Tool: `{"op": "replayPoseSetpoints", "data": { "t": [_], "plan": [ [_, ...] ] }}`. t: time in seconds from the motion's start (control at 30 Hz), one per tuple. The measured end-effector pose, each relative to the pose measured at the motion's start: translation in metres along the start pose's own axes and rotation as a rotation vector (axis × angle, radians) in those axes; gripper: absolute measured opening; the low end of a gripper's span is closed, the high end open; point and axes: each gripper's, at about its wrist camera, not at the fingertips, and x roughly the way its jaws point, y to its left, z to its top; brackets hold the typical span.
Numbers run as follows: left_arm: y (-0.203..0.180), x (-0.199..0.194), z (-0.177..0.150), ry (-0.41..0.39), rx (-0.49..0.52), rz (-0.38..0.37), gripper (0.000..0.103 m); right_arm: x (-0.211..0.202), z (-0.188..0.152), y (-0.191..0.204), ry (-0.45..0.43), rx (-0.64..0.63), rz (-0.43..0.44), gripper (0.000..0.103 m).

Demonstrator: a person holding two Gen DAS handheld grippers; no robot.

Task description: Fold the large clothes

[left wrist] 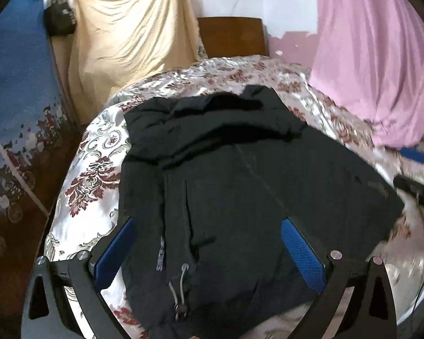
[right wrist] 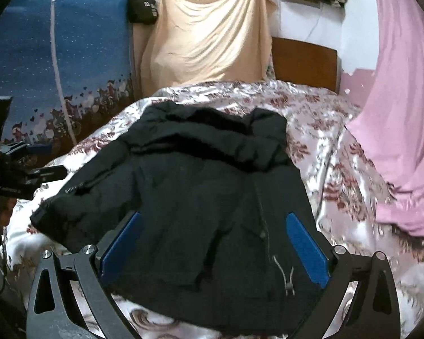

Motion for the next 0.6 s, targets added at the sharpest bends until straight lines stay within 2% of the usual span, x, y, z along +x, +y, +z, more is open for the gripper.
{"op": "replayPoseSetpoints", "data": {
  "t": [0.2, 0.33, 0.47, 0.5, 0.6],
  "plan": [
    [-0.006, -0.005, -0.032, 0.027, 0.161, -0.015, 0.103, 0.005, -0.026, 0.001, 0.065, -0.038, -0.013, 0.100],
    [-0.009, -0.004, -0.058, 0.078, 0.269, -0.025, 0.103, 0.011, -0.047, 0.003, 0.137, -0.080, -0.012, 0.100],
    [-0.009, 0.005, -0.078, 0.144, 0.344, 0.027, 0.103, 0.017, -0.066, 0.008, 0.195, -0.145, -0.034, 0.100],
    [-0.009, 0.007, -0.082, 0.152, 0.359, 0.054, 0.103, 0.017, -0.069, 0.010, 0.205, -0.155, -0.035, 0.100],
    [-0.010, 0.003, -0.086, 0.140, 0.393, 0.059, 0.103, 0.020, -0.079, 0.015, 0.242, -0.189, -0.033, 0.100]
  ]
}}
